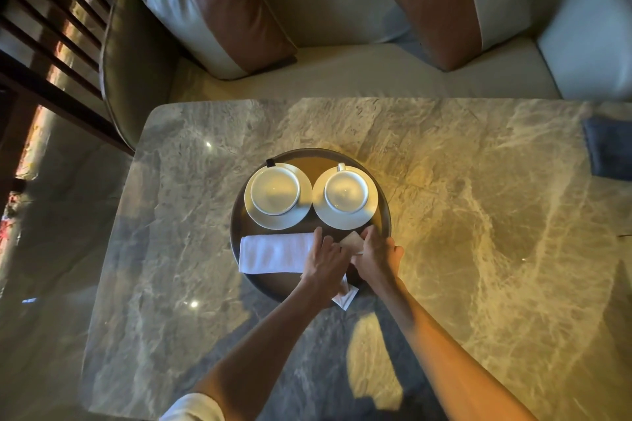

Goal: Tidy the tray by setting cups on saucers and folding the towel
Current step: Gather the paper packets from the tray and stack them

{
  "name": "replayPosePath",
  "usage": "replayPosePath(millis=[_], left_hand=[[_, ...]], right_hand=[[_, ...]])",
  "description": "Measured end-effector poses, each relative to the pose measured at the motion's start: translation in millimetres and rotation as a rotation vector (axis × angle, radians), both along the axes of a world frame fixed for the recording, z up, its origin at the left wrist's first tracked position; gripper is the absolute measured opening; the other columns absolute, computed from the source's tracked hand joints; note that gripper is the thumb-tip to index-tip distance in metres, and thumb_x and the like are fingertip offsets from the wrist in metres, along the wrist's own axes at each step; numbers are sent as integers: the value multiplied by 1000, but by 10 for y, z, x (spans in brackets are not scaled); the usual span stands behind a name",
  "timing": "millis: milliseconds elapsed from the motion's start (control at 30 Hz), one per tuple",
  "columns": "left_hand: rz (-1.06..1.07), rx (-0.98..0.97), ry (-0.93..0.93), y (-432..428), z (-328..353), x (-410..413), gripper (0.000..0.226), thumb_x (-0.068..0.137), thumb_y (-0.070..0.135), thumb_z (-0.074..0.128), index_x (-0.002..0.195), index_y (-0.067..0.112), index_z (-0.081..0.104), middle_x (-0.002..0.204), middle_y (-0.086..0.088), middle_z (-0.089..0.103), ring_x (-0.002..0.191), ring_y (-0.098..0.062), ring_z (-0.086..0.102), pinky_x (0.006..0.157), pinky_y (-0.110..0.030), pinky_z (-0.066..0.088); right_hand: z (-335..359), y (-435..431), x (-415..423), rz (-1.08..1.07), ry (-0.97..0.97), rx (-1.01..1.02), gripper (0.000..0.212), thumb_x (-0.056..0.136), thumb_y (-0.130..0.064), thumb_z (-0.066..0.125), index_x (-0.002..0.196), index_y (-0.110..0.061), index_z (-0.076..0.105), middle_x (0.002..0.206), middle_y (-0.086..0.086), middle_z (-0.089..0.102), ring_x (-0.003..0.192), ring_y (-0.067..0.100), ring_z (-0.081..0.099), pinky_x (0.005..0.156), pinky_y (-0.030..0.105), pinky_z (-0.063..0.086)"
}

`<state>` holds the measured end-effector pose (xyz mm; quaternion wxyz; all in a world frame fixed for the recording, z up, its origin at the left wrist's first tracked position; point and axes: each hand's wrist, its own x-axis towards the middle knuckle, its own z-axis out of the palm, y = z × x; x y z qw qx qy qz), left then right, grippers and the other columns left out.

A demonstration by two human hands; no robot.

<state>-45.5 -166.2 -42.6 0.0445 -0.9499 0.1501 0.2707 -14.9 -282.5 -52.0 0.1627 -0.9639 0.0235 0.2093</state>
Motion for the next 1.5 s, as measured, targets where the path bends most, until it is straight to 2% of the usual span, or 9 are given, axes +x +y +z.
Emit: replayPosePath(millis=[200, 300, 533, 667, 800, 900, 1233, 1400, 1500], left_hand=[[-104, -18, 67, -4, 24, 25, 31, 84, 40, 69, 108, 20, 71, 109, -3, 60, 111, -26, 47, 109, -43, 26], [-140, -37, 35, 10, 32, 2, 33, 86, 36, 67, 112, 15, 66, 109, -5, 61, 109, -28, 48, 107, -42, 29], [-265, -19, -9, 137, 35, -12, 49, 85, 34, 70, 125, 12, 52, 117, -7, 60, 110, -29, 50, 112, -46, 26], [-368, -10, -20, 178, 20, -19, 53, 85, 27, 72, 130, 13, 48, 121, -8, 58, 110, -30, 49, 112, -47, 28], [-416, 33, -14, 173, 10, -29, 51, 82, 21, 77, 125, 14, 51, 118, -6, 60, 110, -29, 50, 112, -47, 29], [-431, 69, -18, 150, -25, -37, 45, 83, 22, 75, 121, 13, 53, 115, -5, 63, 110, -27, 52, 111, -44, 31], [-406, -30, -27, 173, -67, 32, 28, 89, 23, 67, 116, 17, 63, 112, -4, 60, 110, -26, 50, 101, -39, 35], [-423, -108, 55, 187, -39, 109, 32, 86, 25, 72, 113, 15, 58, 105, -5, 70, 99, -27, 63, 101, -39, 38], [-466, -125, 107, 172, -35, 126, 34, 86, 24, 72, 116, 15, 57, 110, -5, 69, 102, -26, 65, 98, -38, 42]], right_hand=[[38, -316, -48, -274, 214, 563, 16, 85, -14, 73, 98, -8, 66, 99, 13, 70, 94, 29, 67, 86, 43, 55], [148, -454, -199, -416, 502, 849, 11, 86, -8, 73, 94, -16, 72, 82, 7, 70, 69, 15, 66, 62, 31, 54], [108, -264, -641, -679, 660, 714, 35, 89, -17, 70, 119, -9, 55, 111, 18, 65, 86, 23, 63, 54, 21, 51], [-25, -42, -761, -838, 520, 637, 35, 85, -17, 74, 106, -16, 46, 92, -3, 54, 78, 8, 54, 46, 3, 43], [-129, 121, -837, -895, 469, 494, 51, 79, -20, 78, 122, -10, 51, 103, 6, 59, 90, 22, 60, 85, 35, 58], [-97, 173, -925, -794, 385, 367, 59, 77, -33, 77, 127, -14, 51, 120, 6, 62, 104, 24, 62, 80, 28, 48], [-57, 157, -1110, -995, 398, 806, 17, 91, -1, 55, 106, -10, 59, 107, 13, 56, 86, 8, 67, 73, 22, 55], [44, -112, -1235, -1134, 387, 938, 28, 81, -2, 76, 106, -9, 65, 109, 16, 69, 92, 27, 71, 66, 30, 61], [103, -258, -1307, -1181, 367, 997, 40, 82, -1, 75, 119, -4, 61, 112, 20, 69, 97, 31, 72, 82, 38, 60]])
